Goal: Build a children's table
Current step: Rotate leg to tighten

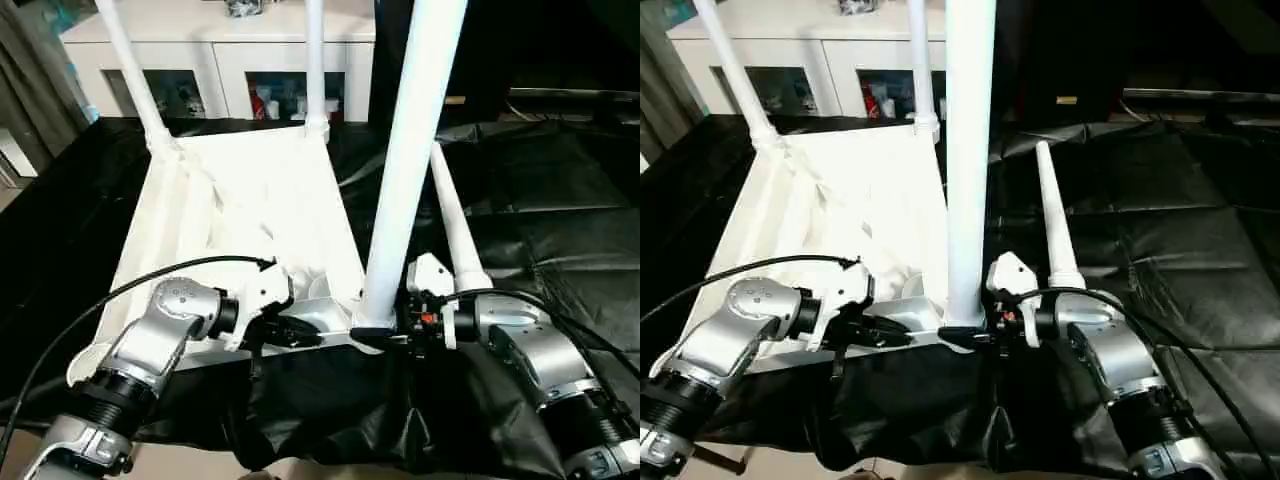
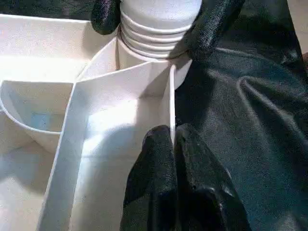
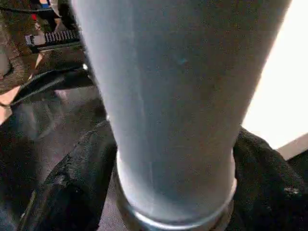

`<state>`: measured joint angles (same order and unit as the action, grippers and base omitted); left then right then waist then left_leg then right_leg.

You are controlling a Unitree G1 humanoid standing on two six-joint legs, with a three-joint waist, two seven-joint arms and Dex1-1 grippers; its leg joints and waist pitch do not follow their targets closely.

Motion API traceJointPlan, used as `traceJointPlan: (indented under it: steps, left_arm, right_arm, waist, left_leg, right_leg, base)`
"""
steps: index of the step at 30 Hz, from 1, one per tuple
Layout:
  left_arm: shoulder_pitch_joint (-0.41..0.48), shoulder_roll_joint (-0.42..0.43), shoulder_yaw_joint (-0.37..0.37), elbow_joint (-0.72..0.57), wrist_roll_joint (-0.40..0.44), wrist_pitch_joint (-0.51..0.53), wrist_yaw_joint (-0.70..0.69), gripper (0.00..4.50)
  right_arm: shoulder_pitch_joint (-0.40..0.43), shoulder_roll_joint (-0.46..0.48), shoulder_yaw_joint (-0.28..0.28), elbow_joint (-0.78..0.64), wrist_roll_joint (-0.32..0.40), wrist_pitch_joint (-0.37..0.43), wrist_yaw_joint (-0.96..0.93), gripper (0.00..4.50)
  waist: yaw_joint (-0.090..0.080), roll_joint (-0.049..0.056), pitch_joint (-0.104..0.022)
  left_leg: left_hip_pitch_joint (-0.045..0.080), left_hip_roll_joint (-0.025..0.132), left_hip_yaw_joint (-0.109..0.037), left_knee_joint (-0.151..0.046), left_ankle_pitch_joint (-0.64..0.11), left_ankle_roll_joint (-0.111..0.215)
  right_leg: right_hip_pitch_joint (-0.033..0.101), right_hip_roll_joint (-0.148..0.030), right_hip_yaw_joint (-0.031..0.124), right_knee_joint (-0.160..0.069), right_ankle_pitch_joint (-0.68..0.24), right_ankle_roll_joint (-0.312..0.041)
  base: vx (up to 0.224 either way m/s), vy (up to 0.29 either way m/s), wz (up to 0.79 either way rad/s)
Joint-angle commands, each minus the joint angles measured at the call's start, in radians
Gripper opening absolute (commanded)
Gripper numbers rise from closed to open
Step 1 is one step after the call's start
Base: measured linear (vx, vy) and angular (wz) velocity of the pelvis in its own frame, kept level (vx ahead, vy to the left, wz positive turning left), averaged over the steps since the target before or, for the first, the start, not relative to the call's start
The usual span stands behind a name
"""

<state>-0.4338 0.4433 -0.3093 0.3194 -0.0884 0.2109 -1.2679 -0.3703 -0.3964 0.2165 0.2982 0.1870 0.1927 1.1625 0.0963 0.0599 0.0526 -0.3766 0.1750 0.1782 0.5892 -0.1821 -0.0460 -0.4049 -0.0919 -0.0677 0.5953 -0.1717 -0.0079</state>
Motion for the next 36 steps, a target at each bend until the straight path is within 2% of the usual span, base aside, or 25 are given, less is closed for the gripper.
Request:
traceJointPlan:
  steps: [1, 4, 7, 8, 9, 10, 11, 13, 14, 16, 18, 19, 20, 22, 23, 25, 26, 28, 31, 35, 36]
  left_arm:
    - [-0.004, -0.008, 0.003, -0.045, -0.036, -0.007, -0.017, 0.0]
    - [-0.01, -0.023, 0.006, -0.035, -0.022, -0.014, 0.018, 0.0]
    - [-0.041, -0.074, 0.015, 0.018, 0.03, 0.003, 0.153, 0.0]
    - [-0.048, -0.086, 0.017, 0.031, 0.04, 0.007, 0.181, 0.0]
    - [-0.064, -0.11, 0.024, 0.055, 0.055, 0.017, 0.237, 0.0]
    - [-0.064, -0.11, 0.024, 0.055, 0.055, 0.017, 0.237, 0.0]
    - [-0.086, -0.152, 0.035, 0.082, 0.068, 0.045, 0.317, 0.0]
    - [-0.101, -0.179, 0.043, 0.098, 0.076, 0.064, 0.37, 0.0]
    - [-0.123, -0.237, 0.057, 0.118, 0.082, 0.101, 0.462, 0.0]
    - [-0.139, -0.284, 0.066, 0.129, 0.078, 0.12, 0.519, 0.0]
    - [-0.143, -0.306, 0.067, 0.13, 0.074, 0.129, 0.535, 0.0]
    - [-0.144, -0.319, 0.062, 0.129, 0.078, 0.126, 0.537, 0.0]
    - [-0.144, -0.321, 0.06, 0.129, 0.078, 0.126, 0.537, 0.0]
    - [-0.147, -0.342, 0.042, 0.136, 0.088, 0.114, 0.534, 0.0]
    - [-0.149, -0.344, 0.04, 0.138, 0.089, 0.113, 0.532, 0.0]
    - [-0.152, -0.341, 0.039, 0.142, 0.091, 0.11, 0.531, 0.0]
    - [-0.153, -0.339, 0.039, 0.143, 0.091, 0.11, 0.531, 0.0]
    - [-0.154, -0.34, 0.04, 0.144, 0.092, 0.114, 0.538, 0.0]
    - [-0.156, -0.33, 0.053, 0.15, 0.097, 0.132, 0.563, 0.0]
    - [-0.174, -0.349, 0.112, 0.197, 0.105, 0.185, 0.686, 0.0]
    - [-0.178, -0.353, 0.124, 0.205, 0.106, 0.193, 0.709, 0.0]
  right_arm:
    - [0.006, 0.01, 0.014, -0.026, 0.004, 0.009, 0.001, 2.99]
    - [0.008, 0.03, 0.001, -0.012, -0.007, 0.014, -0.049, 2.81]
    - [-0.005, 0.09, -0.02, 0.06, -0.051, 0.023, -0.215, 2.76]
    - [-0.01, 0.102, -0.025, 0.08, -0.06, 0.025, -0.251, 2.74]
    - [-0.024, 0.133, -0.04, 0.124, -0.074, 0.033, -0.327, 2.73]
    - [-0.024, 0.133, -0.04, 0.124, -0.074, 0.033, -0.327, 2.73]
    - [-0.047, 0.186, -0.077, 0.189, -0.071, 0.048, -0.439, 2.73]
    - [-0.062, 0.217, -0.099, 0.227, -0.072, 0.047, -0.51, 2.72]
    - [-0.087, 0.265, -0.123, 0.281, -0.066, 0.034, -0.591, 2.72]
    - [-0.104, 0.3, -0.139, 0.317, -0.058, 0.023, -0.637, 2.72]
    - [-0.111, 0.315, -0.141, 0.329, -0.054, 0.019, -0.645, 2.72]
    - [-0.115, 0.325, -0.137, 0.333, -0.06, 0.011, -0.645, 2.72]
    - [-0.115, 0.326, -0.138, 0.332, -0.059, 0.01, -0.643, 2.72]
    - [-0.124, 0.347, -0.145, 0.334, -0.049, 0.0, -0.628, 3.42]
    - [-0.127, 0.349, -0.147, 0.334, -0.047, -0.002, -0.625, 3.42]
    - [-0.132, 0.345, -0.142, 0.332, -0.061, -0.026, -0.634, 3.51]
    - [-0.133, 0.342, -0.14, 0.332, -0.067, -0.038, -0.639, 3.63]
    - [-0.138, 0.343, -0.145, 0.341, -0.073, -0.054, -0.646, 3.63]
    - [-0.122, 0.317, -0.163, 0.271, -0.05, -0.063, -0.624, 3.63]
    - [-0.075, 0.27, -0.181, 0.169, -0.05, -0.044, -0.626, 3.63]
    - [-0.067, 0.263, -0.185, 0.155, -0.054, -0.044, -0.631, 3.63]
  waist:
    - [0.001, -0.013, -0.067]
    - [0.001, -0.014, -0.066]
    - [-0.003, -0.012, -0.065]
    - [-0.011, -0.012, -0.06]
    - [-0.013, -0.013, -0.062]
    - [-0.015, -0.014, -0.06]
    - [-0.02, -0.013, -0.059]
    - [-0.027, -0.012, -0.058]
    - [-0.031, -0.008, -0.059]
    - [-0.037, -0.008, -0.058]
    - [-0.034, -0.01, -0.062]
    - [-0.034, -0.007, -0.063]
    - [-0.033, -0.009, -0.067]
    - [-0.033, -0.008, -0.068]
    - [-0.033, -0.008, -0.069]
    - [-0.033, -0.005, -0.069]
    - [-0.033, -0.007, -0.067]
    - [-0.033, -0.005, -0.065]
    - [-0.033, -0.006, -0.063]
    - [-0.028, -0.006, -0.065]
    - [-0.027, -0.005, -0.066]
  left_leg:
    - [0.011, 0.053, -0.014, -0.072, -0.208, 0.062]
    - [0.011, 0.053, -0.014, -0.072, -0.214, 0.055]
    - [0.011, 0.051, -0.016, -0.074, -0.228, 0.039]
    - [0.012, 0.049, -0.016, -0.077, -0.256, 0.027]
    - [0.015, 0.047, -0.018, -0.078, -0.276, 0.011]
    - [0.015, 0.046, -0.019, -0.079, -0.282, 0.006]
    - [0.013, 0.044, -0.021, -0.081, -0.292, -0.004]
    - [0.016, 0.044, -0.024, -0.082, -0.317, -0.017]
    - [0.019, 0.044, -0.021, -0.08, -0.321, -0.016]
    - [0.02, 0.042, -0.021, -0.079, -0.333, -0.019]
    - [0.018, 0.041, -0.022, -0.078, -0.316, -0.009]
    - [0.012, 0.042, -0.023, -0.079, -0.297, 0.002]
    - [0.011, 0.042, -0.021, -0.076, -0.28, 0.01]
    - [0.01, 0.041, -0.02, -0.074, -0.26, 0.025]
    - [0.01, 0.042, -0.018, -0.073, -0.245, 0.034]
    - [0.01, 0.042, -0.018, -0.072, -0.242, 0.04]
    - [0.01, 0.043, -0.019, -0.074, -0.252, 0.039]
    - [0.012, 0.043, -0.019, -0.076, -0.275, 0.032]
    - [0.013, 0.045, -0.021, -0.079, -0.295, 0.025]
    - [0.014, 0.045, -0.018, -0.076, -0.27, 0.031]
    - [0.011, 0.042, -0.018, -0.074, -0.26, 0.035]
  right_leg:
    - [0.048, -0.057, 0.043, -0.062, -0.231, -0.23]
    - [0.047, -0.057, 0.043, -0.064, -0.237, -0.226]
    - [0.047, -0.058, 0.043, -0.065, -0.257, -0.218]
    - [0.044, -0.057, 0.043, -0.073, -0.299, -0.212]
    - [0.047, -0.059, 0.041, -0.076, -0.342, -0.197]
    - [0.045, -0.059, 0.042, -0.077, -0.358, -0.191]
    - [0.048, -0.059, 0.041, -0.079, -0.384, -0.179]
    - [0.047, -0.061, 0.039, -0.085, -0.411, -0.168]
    - [0.044, -0.061, 0.042, -0.087, -0.401, -0.166]
    - [0.041, -0.059, 0.04, -0.088, -0.405, -0.175]
    - [0.047, -0.059, 0.039, -0.087, -0.376, -0.178]
    - [0.05, -0.057, 0.039, -0.083, -0.337, -0.182]
    - [0.052, -0.057, 0.039, -0.08, -0.293, -0.189]
    - [0.054, -0.056, 0.039, -0.076, -0.248, -0.204]
    - [0.053, -0.055, 0.039, -0.074, -0.225, -0.212]
    - [0.054, -0.055, 0.038, -0.072, -0.217, -0.22]
    - [0.054, -0.056, 0.037, -0.074, -0.233, -0.22]
    - [0.052, -0.057, 0.037, -0.077, -0.272, -0.213]
    - [0.051, -0.056, 0.038, -0.081, -0.308, -0.198]
    - [0.05, -0.053, 0.04, -0.077, -0.258, -0.203]
    - [0.055, -0.052, 0.038, -0.077, -0.235, -0.201]
  base:
    - [0.0, 0.0, 0.0]
    - [0.0, 0.0, 0.0]
    - [0.0, 0.0, 0.0]
    - [0.0, 0.0, 0.0]
    - [0.0, 0.0, 0.0]
    - [0.0, 0.0, 0.0]
    - [0.0, 0.0, 0.0]
    - [0.0, 0.0, 0.0]
    - [0.0, 0.0, 0.0]
    - [0.0, 0.0, 0.0]
    - [0.0, 0.0, 0.0]
    - [0.0, 0.0, 0.0]
    - [0.0, 0.0, 0.0]
    - [0.0, 0.0, 0.0]
    - [0.0, 0.0, 0.0]
    - [0.0, 0.0, 0.0]
    - [0.0, 0.0, 0.0]
    - [0.0, 0.0, 0.0]
    - [0.0, 0.0, 0.0]
    - [0.0, 0.0, 0.0]
    - [0.0, 0.0, 0.0]
